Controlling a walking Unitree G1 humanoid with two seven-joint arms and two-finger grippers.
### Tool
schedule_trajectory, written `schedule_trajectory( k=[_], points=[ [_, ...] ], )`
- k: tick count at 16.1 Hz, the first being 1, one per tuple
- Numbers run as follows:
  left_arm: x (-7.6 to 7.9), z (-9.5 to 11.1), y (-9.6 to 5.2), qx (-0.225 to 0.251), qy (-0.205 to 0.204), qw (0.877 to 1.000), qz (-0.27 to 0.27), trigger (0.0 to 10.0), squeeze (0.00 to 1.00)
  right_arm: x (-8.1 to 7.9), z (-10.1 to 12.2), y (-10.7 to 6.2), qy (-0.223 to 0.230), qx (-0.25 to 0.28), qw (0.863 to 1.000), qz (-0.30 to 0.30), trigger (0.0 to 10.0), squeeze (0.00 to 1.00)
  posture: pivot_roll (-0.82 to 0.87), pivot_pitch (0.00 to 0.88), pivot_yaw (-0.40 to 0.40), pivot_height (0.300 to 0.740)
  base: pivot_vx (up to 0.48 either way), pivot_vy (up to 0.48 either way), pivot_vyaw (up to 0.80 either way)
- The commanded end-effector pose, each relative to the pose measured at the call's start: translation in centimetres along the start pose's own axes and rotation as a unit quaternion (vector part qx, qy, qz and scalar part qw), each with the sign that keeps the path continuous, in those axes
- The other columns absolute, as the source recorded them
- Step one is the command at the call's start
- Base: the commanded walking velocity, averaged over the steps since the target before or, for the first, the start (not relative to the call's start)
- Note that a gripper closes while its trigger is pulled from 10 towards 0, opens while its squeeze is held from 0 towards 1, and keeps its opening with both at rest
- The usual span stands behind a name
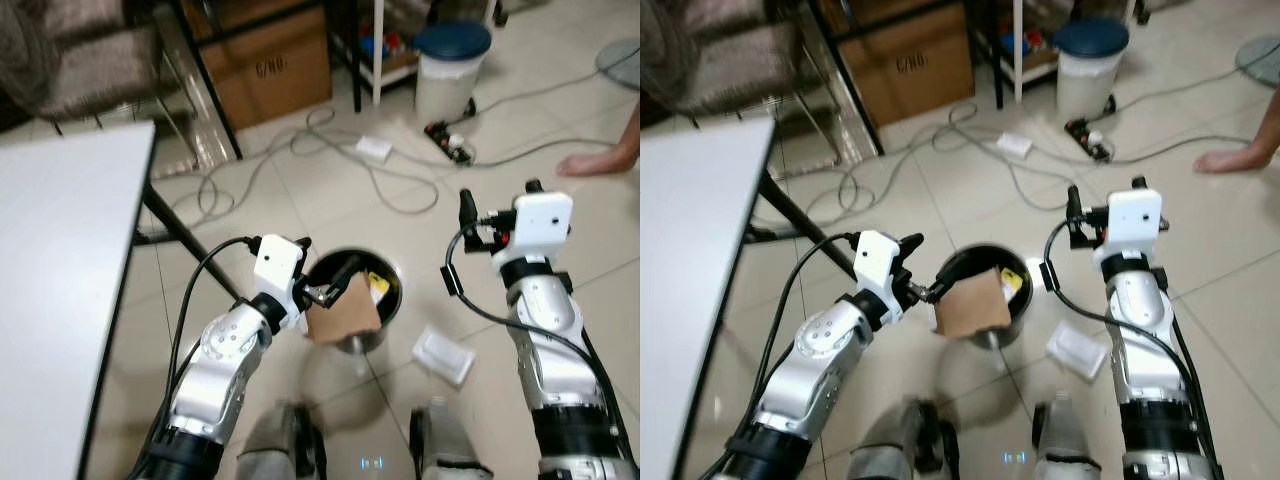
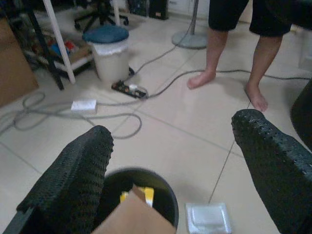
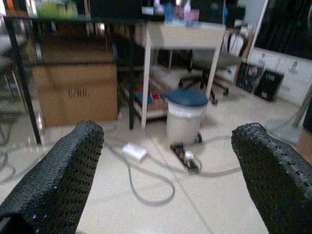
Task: Picking trash to rubbish bin
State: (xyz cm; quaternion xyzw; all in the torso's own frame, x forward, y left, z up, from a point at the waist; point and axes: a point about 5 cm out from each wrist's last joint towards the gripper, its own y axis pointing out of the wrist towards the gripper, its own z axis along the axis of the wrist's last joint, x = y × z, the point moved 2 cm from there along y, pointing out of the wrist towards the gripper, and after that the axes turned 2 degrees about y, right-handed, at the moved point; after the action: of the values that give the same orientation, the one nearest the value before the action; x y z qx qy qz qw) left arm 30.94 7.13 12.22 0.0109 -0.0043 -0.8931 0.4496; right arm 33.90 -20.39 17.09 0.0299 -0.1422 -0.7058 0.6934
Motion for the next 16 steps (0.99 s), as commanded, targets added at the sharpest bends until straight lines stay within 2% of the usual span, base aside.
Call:
schedule_trajectory(
  k=[1,4,9,12,16],
  points=[
    [-0.5,-0.3,0.0,-0.004,0.006,1.0,0.008,10.0,0.0,-0.5,0.6,0.3,-0.003,0.006,1.0,0.015,10.0,0.0,-0.08,0.12,0.136,0.74,0.0,0.0,0.0],
    [-1.3,-0.5,0.7,-0.01,0.001,1.0,0.03,10.0,0.0,-0.6,1.6,1.0,-0.018,0.013,0.999,0.043,10.0,0.0,-0.09,0.09,0.136,0.74,0.0,0.0,0.0],
    [-2.1,-0.5,1.2,-0.01,0.01,0.999,0.05,10.0,0.0,-1.8,2.0,0.5,-0.012,0.009,0.997,0.074,10.0,0.0,-0.11,0.066,0.143,0.74,0.0,0.0,0.0],
    [-2.5,-0.4,1.0,-0.006,0.019,0.997,0.069,10.0,0.0,-2.5,2.4,0.1,0.01,0.014,0.998,0.062,10.0,0.0,-0.11,0.067,0.137,0.74,0.0,0.0,0.0],
    [-3.5,-0.4,0.5,0.001,0.033,0.993,0.113,10.0,0.0,-2.7,2.1,-0.7,0.034,0.002,0.999,0.026,10.0,0.0,-0.1,0.066,0.111,0.74,0.0,0.0,0.0]
  ],
)
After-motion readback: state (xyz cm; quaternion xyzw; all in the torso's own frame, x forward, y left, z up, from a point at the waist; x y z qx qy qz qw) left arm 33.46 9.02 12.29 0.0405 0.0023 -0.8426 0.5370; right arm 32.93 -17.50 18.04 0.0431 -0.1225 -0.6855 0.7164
